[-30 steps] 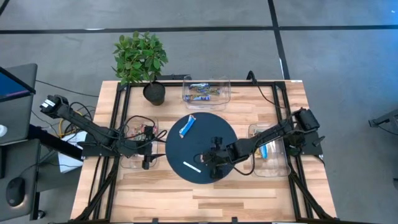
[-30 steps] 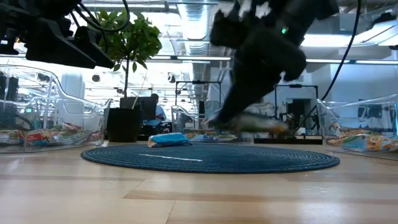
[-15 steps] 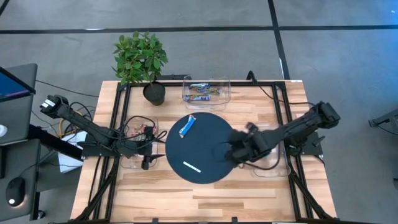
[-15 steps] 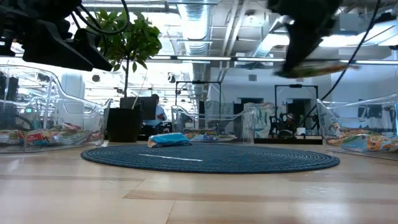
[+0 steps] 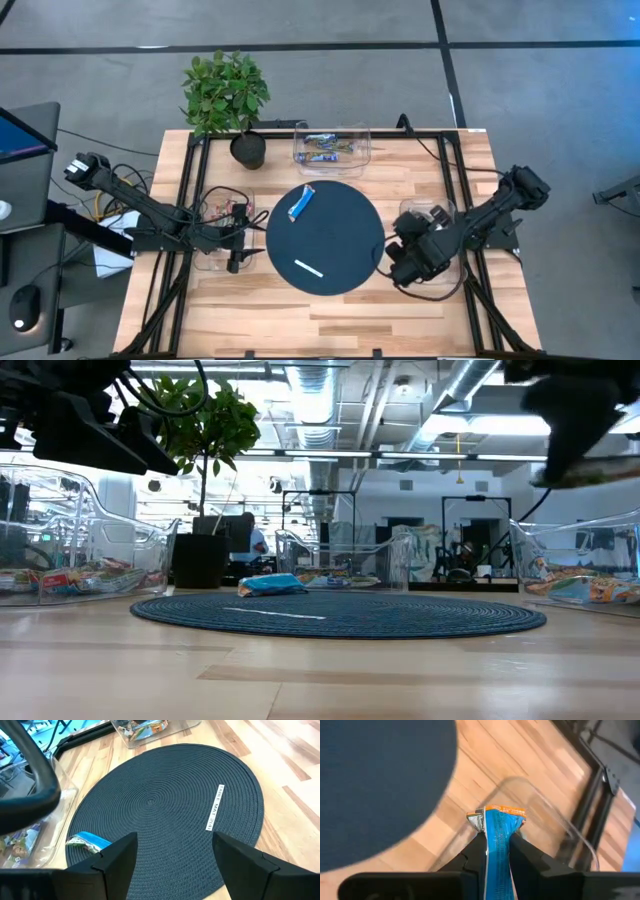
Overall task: Pick and place Granola Bars by type
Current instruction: Put the bottom orange granola bar into the right transparent bin, then put the orange granola bar into the right transparent bin
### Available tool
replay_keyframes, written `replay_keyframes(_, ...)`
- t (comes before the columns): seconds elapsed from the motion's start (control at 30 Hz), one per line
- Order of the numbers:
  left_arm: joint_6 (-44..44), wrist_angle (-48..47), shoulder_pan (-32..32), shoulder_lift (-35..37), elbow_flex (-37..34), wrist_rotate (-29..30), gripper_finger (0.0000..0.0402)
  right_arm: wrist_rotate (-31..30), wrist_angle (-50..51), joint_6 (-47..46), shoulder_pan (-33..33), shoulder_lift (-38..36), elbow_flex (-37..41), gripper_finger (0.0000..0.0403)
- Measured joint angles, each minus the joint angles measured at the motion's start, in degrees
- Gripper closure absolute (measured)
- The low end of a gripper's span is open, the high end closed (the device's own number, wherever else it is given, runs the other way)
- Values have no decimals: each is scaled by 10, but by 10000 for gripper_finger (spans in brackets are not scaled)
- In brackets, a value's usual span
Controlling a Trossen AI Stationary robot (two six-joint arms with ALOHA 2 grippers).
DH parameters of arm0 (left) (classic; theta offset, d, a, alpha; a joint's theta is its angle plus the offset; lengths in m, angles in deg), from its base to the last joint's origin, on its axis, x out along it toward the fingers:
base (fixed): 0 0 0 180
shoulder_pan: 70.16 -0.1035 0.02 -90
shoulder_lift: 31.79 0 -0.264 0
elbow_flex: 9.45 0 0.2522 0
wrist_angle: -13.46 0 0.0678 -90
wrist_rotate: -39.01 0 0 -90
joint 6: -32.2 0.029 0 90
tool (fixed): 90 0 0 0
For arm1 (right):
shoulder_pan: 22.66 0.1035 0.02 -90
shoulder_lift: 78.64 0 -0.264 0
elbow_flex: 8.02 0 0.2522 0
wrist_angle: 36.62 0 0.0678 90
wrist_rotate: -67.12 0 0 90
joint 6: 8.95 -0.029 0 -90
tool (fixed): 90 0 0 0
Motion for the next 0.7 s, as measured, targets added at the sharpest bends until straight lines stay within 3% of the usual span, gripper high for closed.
replay_keyframes(0.33, 0, 0, 0, 0, 0, 0, 150, 73, -2, -67, 3, 0, 77, 332)
replay_keyframes(0.7, 0, 1, 0, 0, 0, 0, 150, 50, -13, -41, 3, 0, 71, 225)
